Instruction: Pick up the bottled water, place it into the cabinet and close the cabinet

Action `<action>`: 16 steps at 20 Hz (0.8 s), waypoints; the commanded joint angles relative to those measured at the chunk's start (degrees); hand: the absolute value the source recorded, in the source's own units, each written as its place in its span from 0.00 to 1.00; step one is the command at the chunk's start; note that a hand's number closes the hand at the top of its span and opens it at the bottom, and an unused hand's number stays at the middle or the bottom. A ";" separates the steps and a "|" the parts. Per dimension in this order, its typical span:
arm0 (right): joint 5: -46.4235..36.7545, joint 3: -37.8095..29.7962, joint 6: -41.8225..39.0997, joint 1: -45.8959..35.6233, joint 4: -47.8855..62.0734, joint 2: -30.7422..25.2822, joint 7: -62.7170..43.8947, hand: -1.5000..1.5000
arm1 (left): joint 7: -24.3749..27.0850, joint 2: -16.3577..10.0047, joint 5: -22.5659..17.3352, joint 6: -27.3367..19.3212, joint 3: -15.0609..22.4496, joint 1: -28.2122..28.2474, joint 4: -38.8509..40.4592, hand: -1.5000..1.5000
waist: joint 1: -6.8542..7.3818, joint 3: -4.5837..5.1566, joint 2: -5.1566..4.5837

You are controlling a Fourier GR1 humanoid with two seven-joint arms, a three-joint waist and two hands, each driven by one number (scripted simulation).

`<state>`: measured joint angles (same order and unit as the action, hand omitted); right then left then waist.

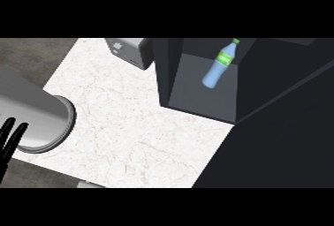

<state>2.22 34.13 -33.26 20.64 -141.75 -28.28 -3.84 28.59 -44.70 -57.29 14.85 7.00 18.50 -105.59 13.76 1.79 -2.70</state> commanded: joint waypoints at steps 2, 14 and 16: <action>4.89 7.10 0.30 -1.21 2.33 3.58 -3.49 1.00 | -0.09 -0.47 -0.02 1.00 -0.15 -0.55 -0.32 0.00 | 2.38 -0.22 -1.55; 5.69 -0.86 4.44 -6.34 4.94 7.29 -6.65 1.00 | -0.67 -1.04 -0.39 1.79 -0.64 -1.60 0.40 0.00 | 2.50 -0.40 -1.59; 5.16 -1.98 4.64 -8.74 6.26 7.41 -8.73 1.00 | -0.79 -0.99 -0.86 1.90 -0.81 -1.60 0.87 0.00 | 2.42 -0.40 -1.40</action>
<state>8.12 32.24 -31.90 16.41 -138.34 -23.84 -7.78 28.12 -45.55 -57.94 16.56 6.21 16.84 -105.04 16.07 1.42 -4.40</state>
